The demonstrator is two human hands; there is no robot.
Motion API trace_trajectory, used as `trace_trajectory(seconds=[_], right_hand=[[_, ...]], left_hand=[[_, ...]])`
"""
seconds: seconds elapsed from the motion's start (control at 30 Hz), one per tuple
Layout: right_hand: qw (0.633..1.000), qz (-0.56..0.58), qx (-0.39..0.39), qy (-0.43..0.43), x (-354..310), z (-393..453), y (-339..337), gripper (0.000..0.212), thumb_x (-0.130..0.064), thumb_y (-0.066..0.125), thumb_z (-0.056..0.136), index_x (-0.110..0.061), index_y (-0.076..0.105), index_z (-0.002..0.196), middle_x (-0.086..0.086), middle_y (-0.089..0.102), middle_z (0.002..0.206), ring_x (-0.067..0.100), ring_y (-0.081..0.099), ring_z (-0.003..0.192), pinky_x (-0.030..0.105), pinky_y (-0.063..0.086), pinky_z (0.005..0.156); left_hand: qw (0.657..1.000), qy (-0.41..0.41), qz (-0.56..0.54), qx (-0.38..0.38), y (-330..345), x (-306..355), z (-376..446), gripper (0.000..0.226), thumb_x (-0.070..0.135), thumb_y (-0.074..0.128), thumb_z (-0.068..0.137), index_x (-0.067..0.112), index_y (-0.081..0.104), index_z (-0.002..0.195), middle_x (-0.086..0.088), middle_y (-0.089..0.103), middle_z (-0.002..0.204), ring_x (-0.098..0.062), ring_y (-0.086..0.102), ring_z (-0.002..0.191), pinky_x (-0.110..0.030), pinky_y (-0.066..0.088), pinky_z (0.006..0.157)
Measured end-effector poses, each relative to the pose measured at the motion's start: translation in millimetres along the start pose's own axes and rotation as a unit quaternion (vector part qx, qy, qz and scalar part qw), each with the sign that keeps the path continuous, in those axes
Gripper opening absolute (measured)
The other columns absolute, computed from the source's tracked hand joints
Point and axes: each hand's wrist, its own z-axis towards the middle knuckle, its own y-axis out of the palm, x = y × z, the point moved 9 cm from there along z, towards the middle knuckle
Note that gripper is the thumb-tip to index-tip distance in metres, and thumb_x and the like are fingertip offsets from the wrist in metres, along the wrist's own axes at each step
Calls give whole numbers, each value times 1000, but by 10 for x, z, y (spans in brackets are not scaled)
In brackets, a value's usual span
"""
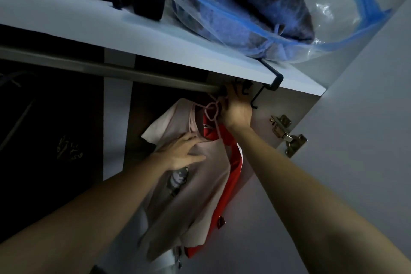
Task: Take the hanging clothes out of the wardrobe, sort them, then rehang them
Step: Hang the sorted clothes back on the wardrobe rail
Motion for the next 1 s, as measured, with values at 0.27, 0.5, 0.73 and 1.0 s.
trace_trajectory(seconds=[0.27,0.5,0.73,1.0], right_hand=[[998,40,-36,17,-112,-204,-235,26,-22,59,101,-7,67,120,19,63,118,39,58,106,44,52,83],[994,86,-62,29,-216,-715,-456,46,-30,57,104,-8,54,144,16,50,147,35,38,142,51,25,125],[976,169,-137,-11,-616,-1430,-795,56,-37,50,107,-16,40,158,5,35,167,23,17,159,44,9,131],[980,138,-135,-37,-904,-2340,-1453,62,-49,41,106,-19,37,160,3,30,169,21,11,161,44,4,132]], left_hand=[[998,-57,12,28,-79,136,-39,74,67,50,100,36,27,163,2,14,173,-22,18,159,-42,28,122],[983,-130,79,107,-440,299,-804,70,67,40,102,34,27,162,2,25,169,-25,29,152,-43,42,113],[962,-183,111,170,-669,589,-1947,86,77,25,91,27,34,161,-9,38,163,-29,35,149,-46,40,118],[964,-121,154,181,-772,1044,-2670,77,68,34,97,23,37,159,-13,44,157,-32,40,146,-52,43,114]])
